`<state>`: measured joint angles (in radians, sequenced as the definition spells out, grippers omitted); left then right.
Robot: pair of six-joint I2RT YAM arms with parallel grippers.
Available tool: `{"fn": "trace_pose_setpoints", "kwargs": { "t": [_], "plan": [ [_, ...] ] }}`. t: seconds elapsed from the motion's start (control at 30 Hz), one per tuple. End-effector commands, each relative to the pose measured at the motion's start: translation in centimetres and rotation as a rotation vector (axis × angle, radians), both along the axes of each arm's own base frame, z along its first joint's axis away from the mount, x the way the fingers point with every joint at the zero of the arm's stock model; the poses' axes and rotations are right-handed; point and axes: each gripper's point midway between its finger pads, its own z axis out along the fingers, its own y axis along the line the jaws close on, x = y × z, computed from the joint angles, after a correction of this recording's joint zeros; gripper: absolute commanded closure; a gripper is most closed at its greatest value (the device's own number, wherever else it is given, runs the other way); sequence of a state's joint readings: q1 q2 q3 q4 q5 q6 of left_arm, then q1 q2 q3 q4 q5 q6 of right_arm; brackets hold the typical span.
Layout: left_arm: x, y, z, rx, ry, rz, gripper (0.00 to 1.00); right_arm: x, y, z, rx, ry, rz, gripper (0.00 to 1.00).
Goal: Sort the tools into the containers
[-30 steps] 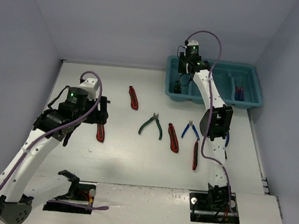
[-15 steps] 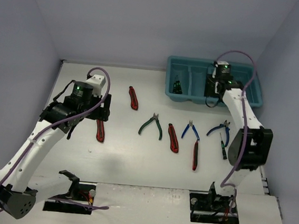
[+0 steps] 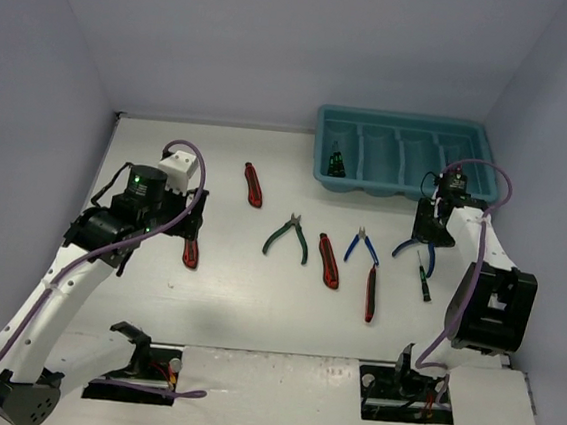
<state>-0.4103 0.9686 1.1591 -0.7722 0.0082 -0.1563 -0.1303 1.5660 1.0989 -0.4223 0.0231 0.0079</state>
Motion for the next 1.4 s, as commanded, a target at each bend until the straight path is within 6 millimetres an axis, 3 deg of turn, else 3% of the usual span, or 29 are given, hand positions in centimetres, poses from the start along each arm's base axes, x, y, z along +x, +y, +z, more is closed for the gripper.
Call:
{"fn": "trace_pose_setpoints", "kwargs": {
  "t": [0.0, 0.3, 0.57, 0.73, 0.9, 1.07, 1.23, 1.37],
  "plan": [
    [0.5, -0.6, 0.7, -0.016, -0.064, -0.049, 0.28, -0.8, 0.5, -2.0, 0.017, 0.060, 0.074, 0.56],
    [0.7, -1.7, -1.1, -0.049, -0.058, -0.082, 0.28, -1.4, 0.5, -5.2, 0.046, 0.177, 0.069, 0.60],
    [0.4, -1.5, -1.1, -0.046, -0.066, -0.084, 0.28, -2.5, -1.6, -5.9, 0.000, 0.228, 0.005, 0.60],
    [0.5, -1.4, -1.4, -0.039, -0.062, -0.085, 0.28, -3.0, -1.6, -6.4, 0.000, 0.260, 0.022, 0.62],
    [0.4, -1.3, -1.3, -0.035, -0.067, -0.083, 0.28, -3.2, -0.9, -7.1, 0.037, 0.286, 0.065, 0.71],
    [0.4, -1.3, -1.3, -0.029, -0.069, -0.083, 0.28, -2.5, 1.1, -7.8, 0.121, 0.293, 0.134, 0.78],
    [0.4, -1.2, -1.4, -0.024, -0.068, -0.080, 0.28, -2.1, 2.8, -8.4, 0.205, 0.297, 0.157, 0.98],
    [0.6, -1.2, -1.5, -0.020, -0.065, -0.078, 0.28, -0.9, 3.5, -7.6, 0.189, 0.262, 0.177, 1.00]
  ]
}}
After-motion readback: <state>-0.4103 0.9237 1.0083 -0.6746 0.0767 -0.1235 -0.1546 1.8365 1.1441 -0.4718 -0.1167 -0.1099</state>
